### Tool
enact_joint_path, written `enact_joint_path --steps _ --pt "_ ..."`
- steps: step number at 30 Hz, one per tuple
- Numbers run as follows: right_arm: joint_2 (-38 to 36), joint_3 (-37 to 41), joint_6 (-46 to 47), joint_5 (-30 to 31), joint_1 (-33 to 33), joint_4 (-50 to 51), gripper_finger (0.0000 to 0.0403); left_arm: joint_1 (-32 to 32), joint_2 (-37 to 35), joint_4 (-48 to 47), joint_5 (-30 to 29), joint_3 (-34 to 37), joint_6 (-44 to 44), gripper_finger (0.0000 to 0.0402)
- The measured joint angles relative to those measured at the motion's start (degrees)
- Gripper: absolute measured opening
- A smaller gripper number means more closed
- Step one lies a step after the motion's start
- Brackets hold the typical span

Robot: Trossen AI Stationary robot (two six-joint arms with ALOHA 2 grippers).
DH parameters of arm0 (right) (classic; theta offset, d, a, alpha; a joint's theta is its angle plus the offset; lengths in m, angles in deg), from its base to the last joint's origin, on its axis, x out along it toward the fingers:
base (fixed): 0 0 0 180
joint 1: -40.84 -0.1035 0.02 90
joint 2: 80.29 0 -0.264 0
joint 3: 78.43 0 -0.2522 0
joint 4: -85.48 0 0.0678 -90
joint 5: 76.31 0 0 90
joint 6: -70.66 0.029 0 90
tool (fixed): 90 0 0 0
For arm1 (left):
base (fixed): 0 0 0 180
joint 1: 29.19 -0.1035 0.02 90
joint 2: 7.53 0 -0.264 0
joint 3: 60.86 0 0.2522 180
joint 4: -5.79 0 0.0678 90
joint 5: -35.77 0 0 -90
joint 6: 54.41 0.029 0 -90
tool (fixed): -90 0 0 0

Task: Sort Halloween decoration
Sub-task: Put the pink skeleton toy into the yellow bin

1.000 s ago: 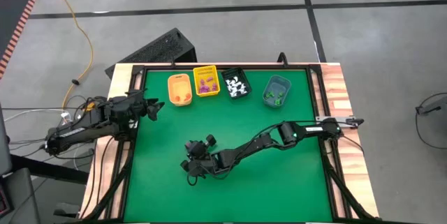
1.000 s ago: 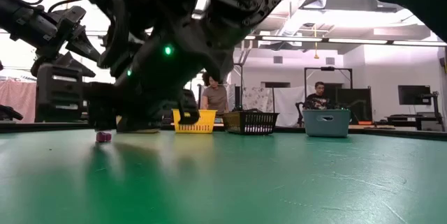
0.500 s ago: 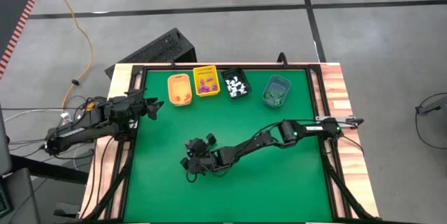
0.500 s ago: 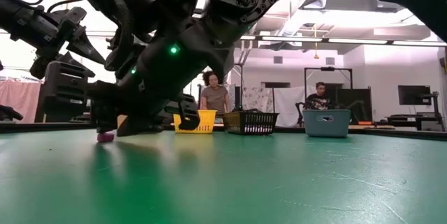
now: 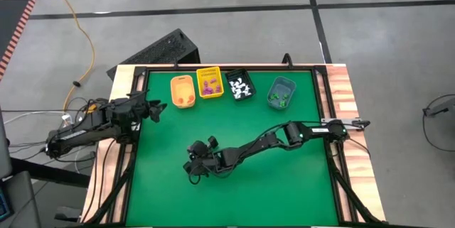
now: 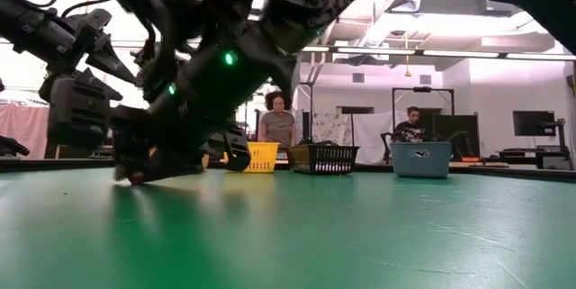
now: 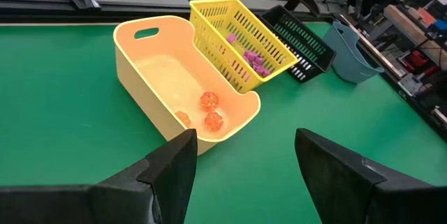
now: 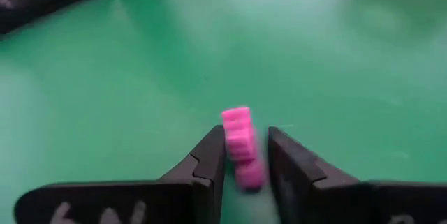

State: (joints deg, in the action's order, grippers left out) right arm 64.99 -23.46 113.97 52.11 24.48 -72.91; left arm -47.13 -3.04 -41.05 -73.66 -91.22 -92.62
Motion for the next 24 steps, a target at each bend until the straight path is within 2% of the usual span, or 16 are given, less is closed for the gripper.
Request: enact_joint_path --steps 8,16,21,24 --pt "0.09 0.02 4.34 -0.19 -0.85 3.51 0.008 0.0 0.0 -0.01 0.71 0.0 -0.4 0.0231" --pt "0.05 0.14 3.28 -0.6 -0.78 3.21 0.0012 0.02 0.0 0.0 0.8 0.0 -0.56 0.0231" --pt "-1.38 0.0 1.07 -0.82 -0.61 2.87 0.0009 0.0 0.0 0.0 0.87 0.0 -0.63 0.0231" --pt "-2.89 0.1 -1.69 -2.94 0.39 3.21 0.0009 0.0 0.0 0.0 0.75 0.0 -0.63 0.0231"
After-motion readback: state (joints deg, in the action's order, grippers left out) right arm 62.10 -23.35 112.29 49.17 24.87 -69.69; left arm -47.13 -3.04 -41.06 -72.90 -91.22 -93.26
